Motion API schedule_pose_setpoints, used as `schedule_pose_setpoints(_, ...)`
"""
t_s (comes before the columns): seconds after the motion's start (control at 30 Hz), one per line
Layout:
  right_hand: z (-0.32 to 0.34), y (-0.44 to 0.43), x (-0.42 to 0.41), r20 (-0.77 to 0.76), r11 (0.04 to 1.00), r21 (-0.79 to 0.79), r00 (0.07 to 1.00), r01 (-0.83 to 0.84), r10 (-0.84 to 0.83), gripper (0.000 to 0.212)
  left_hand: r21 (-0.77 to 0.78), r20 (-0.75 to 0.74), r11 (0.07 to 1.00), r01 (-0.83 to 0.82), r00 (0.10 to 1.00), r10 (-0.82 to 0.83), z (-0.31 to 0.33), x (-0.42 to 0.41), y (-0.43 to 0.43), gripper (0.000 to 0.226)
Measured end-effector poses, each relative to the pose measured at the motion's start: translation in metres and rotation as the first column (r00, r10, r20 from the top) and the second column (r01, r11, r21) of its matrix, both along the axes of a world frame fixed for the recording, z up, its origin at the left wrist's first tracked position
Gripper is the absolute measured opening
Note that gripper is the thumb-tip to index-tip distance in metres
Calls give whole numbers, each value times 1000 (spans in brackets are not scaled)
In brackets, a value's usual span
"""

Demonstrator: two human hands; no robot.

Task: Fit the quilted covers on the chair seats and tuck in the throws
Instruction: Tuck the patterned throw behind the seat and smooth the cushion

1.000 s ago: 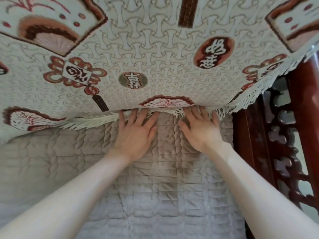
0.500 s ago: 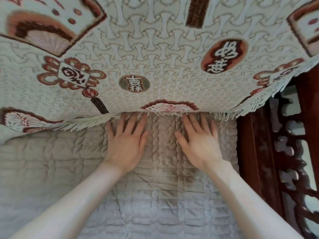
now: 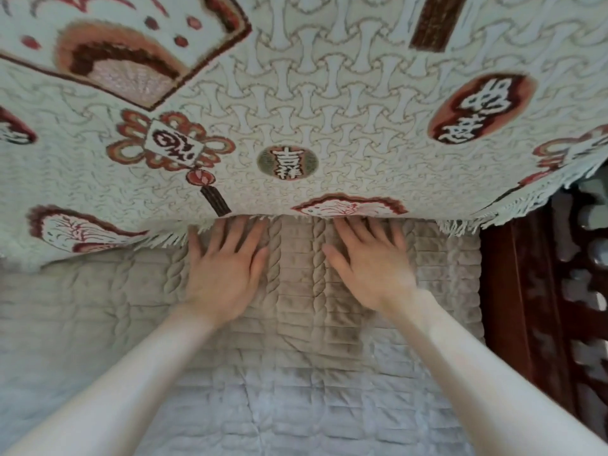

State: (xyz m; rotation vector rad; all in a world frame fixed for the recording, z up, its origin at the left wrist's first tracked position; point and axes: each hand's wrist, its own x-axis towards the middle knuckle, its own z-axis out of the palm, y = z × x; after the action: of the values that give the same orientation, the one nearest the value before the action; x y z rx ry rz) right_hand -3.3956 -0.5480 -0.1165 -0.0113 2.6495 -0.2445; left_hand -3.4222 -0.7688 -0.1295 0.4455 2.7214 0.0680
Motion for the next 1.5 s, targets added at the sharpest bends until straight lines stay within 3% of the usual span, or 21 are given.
schedule_pose_setpoints(0.17, -2, -8, -1, -21, 1000, 25, 1000, 7, -6, 71, 42, -33, 999, -9, 999, 10, -6, -9, -3, 57)
schedule_pose_setpoints(0.23, 2, -19, 16, -102, 999, -50, 995, 0, -6, 75, 87, -61, 995, -51, 997, 56, -5, 4, -8, 55)
schedule_pose_setpoints(0.33, 5, -31, 23, -267, 995, -96, 964, -33, 6, 63, 81, -53, 990, -114, 992, 118, -4, 11, -20, 57)
schedule_pose_setpoints(0.43, 4, -37, 13, -299, 996, -83, 954, -44, 17, 59, 72, -43, 994, -83, 995, 86, -1, 8, -29, 57)
schedule_pose_setpoints(0.57, 5, -45, -14, -113, 997, -31, 992, -64, 60, 67, 41, -21, 996, -82, 996, 83, 2, -8, -33, 54)
schedule_pose_setpoints(0.67, -1, -44, -30, -31, 997, 25, 997, -76, 77, 58, 61, 27, 994, -93, 995, 91, -5, -27, -39, 53)
schedule_pose_setpoints(0.8, 3, -62, -4, -75, 997, -21, 994, -80, 78, 70, 123, -9, 991, -55, 998, 57, -1, -9, -52, 62)
schedule_pose_setpoints(0.9, 3, -82, -3, -27, 995, -47, 995, -93, 92, 77, 57, 11, 996, -67, 998, 66, 5, 1, -66, 65)
schedule_pose_setpoints(1.07, -3, -93, -43, -17, 999, 30, 1000, -10, 11, 54, 78, 22, 995, -68, 998, 66, 2, -41, -81, 53)
schedule_pose_setpoints(1.17, 3, -106, -18, 1, 998, 28, 998, -56, 56, 70, 106, -46, 994, 4, 999, 1, -1, -22, -101, 58)
schedule_pose_setpoints(1.27, 6, -125, -10, -12, 993, -33, 994, -110, 109, 82, 58, -91, 998, -37, 995, 42, 1, -5, -124, 52)
schedule_pose_setpoints(1.33, 6, -136, -26, -34, 994, -26, 994, -103, 102, 73, 9, -109, 999, -45, 993, 46, 4, -13, -136, 51)
schedule_pose_setpoints(1.4, 5, -147, -41, -30, 996, -5, 996, -85, 85, 61, -12, -24, 994, -110, 994, 110, 11, -30, -142, 48)
schedule_pose_setpoints(1.5, 4, -162, -36, -19, 998, -30, 998, -60, 60, 61, -9, -6, 993, -122, 993, 122, 5, -36, -145, 45)
